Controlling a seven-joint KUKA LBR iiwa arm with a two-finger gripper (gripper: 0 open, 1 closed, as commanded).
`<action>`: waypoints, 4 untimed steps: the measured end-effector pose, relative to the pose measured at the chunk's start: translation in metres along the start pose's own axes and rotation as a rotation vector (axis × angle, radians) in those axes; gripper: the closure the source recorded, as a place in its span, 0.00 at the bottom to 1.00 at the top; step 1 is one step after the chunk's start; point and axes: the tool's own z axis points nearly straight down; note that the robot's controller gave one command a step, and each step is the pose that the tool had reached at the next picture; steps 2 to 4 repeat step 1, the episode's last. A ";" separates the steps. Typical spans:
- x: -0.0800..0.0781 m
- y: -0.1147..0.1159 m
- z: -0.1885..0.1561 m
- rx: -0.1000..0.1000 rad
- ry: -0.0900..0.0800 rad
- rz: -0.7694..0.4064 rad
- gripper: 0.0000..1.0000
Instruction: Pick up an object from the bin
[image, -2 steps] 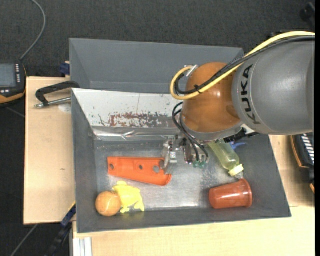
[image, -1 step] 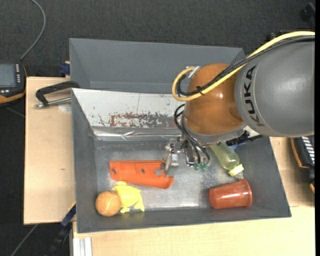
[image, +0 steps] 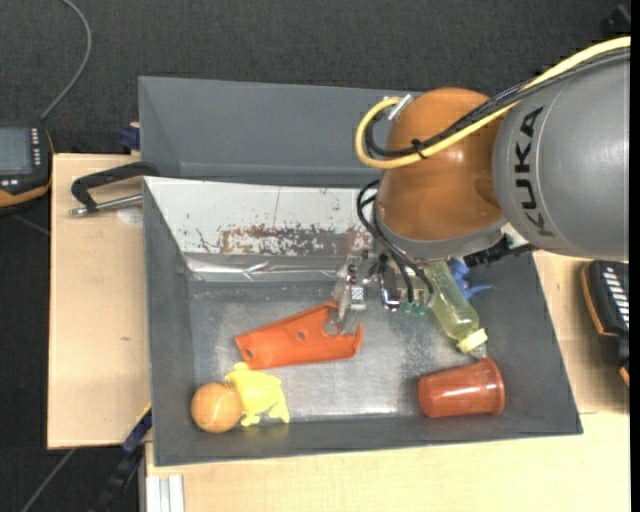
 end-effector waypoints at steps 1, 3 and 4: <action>-0.003 0.001 -0.016 -0.001 -0.004 -0.006 1.00; -0.003 0.001 -0.016 -0.001 -0.004 -0.006 1.00; -0.003 0.001 -0.016 -0.001 -0.004 -0.006 1.00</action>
Offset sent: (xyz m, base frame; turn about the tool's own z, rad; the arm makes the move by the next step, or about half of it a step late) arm -0.0043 0.0111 0.0080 -0.0144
